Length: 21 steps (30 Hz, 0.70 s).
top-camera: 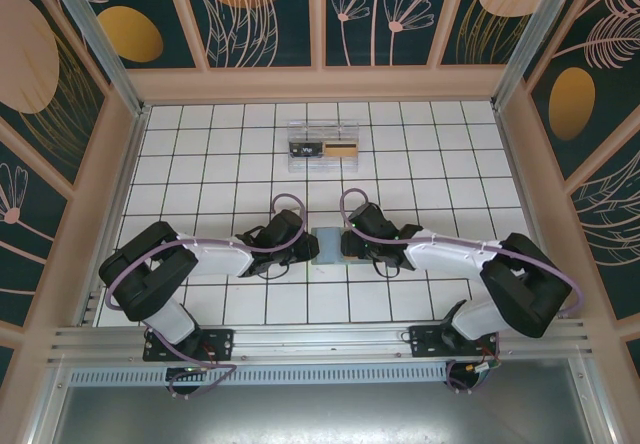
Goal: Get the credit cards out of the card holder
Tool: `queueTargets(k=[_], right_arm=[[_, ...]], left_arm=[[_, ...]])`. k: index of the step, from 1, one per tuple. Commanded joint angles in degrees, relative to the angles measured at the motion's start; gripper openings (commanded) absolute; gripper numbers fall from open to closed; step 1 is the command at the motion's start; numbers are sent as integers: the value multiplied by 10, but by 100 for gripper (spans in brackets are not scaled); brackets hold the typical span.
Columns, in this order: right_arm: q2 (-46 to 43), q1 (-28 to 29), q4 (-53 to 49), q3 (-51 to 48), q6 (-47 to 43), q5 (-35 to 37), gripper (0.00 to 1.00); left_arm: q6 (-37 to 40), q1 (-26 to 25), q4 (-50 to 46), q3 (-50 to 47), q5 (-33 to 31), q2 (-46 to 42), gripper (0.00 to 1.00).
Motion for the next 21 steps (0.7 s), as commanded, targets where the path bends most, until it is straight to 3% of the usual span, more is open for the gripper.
queueTargets(k=[1,10,21], right_arm=[[5,-3,-8,-3,8,15,56],[10,-3,-21,-2,16,26,56],[-9,13,11,6,3,-15,55]], left_arm=[[-1,0,-13,-9,10,9,22],[-1,0,-9,-10,13,11,22],[-2,-1,-7,-8,15,12,22]])
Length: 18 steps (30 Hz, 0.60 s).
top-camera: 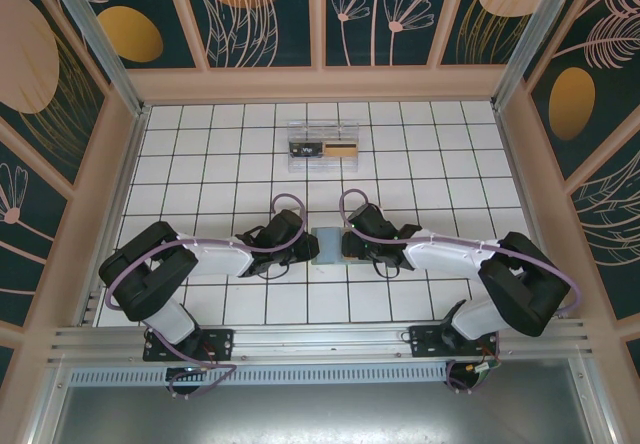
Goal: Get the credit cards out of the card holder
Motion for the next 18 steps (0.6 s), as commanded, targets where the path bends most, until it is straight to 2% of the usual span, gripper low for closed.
queueTargets(k=[1,10,18], right_arm=[[-18,15,15,9,-2,-16,55],[-35,41,11,36,-1,-19,55],[-27,44,54,50,0,-74,56]], left_arm=[[-2,0,-7,-8,14,13,22],[-3,-2,-2,-10,17,16,22],[-3,-1,-10,-11,9,5,22]])
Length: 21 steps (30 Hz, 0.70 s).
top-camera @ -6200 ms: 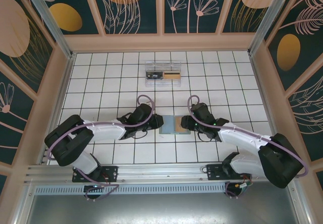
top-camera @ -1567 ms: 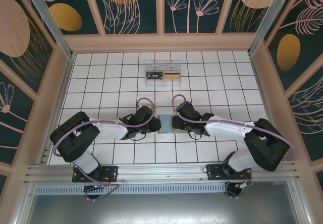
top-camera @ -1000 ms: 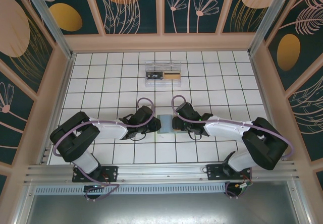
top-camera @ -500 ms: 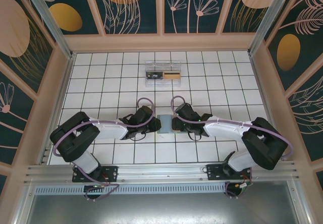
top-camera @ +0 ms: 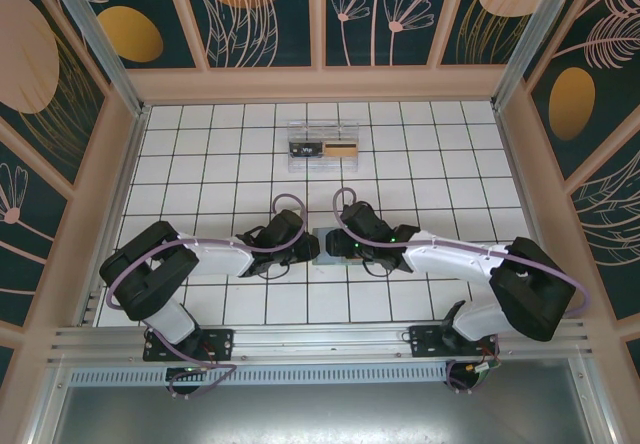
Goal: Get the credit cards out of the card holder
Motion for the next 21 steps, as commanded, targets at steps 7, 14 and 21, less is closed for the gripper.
queueTargets(k=[7,14,21], right_arm=[[24,2,80,12,8,-84,57],[10,-16,74,-6,13,-60,55],[-33,-53,64,-51,23,-46,48]], left_arm=[[-4,2,-84,-22,-67,-80,22],[14,4,-103,-17,-76,-129,23],[23,4,-44,13,-15,-72,21]])
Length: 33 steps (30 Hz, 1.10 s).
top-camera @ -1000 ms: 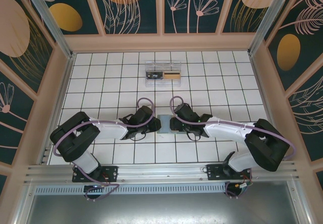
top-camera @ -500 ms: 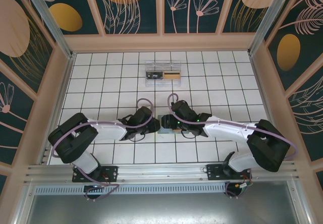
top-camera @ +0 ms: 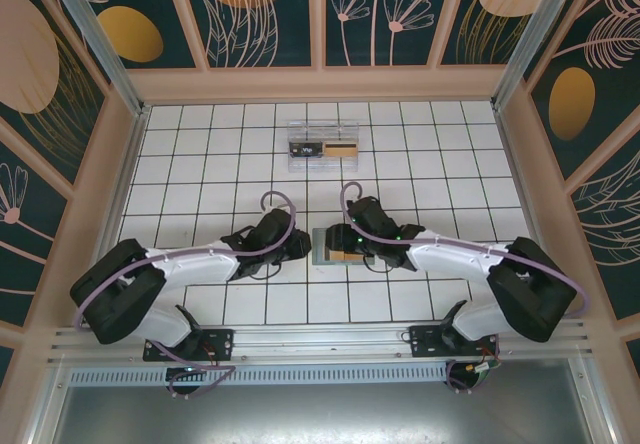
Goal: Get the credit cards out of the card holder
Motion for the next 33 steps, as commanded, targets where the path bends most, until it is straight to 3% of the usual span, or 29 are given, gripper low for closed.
queueTargets(k=[1,3,7,26,33], right_arm=[[-29,-16,-2,-23,10,10,44],[-32,-31,11,-37,11,-10,35],[-27,-47,33,-51,14,-45,25],[44,-51,41,-33,17,-79,24],[38,-52,30,-30,18,-70,25]], left_arm=[[14,4,39,23,35,26,21],[18,4,47,33,43,40,21],[23,4,59,47,56,66,20],[9,-2,79,36,81,135,17],[11,-6,62,43,69,112,15]])
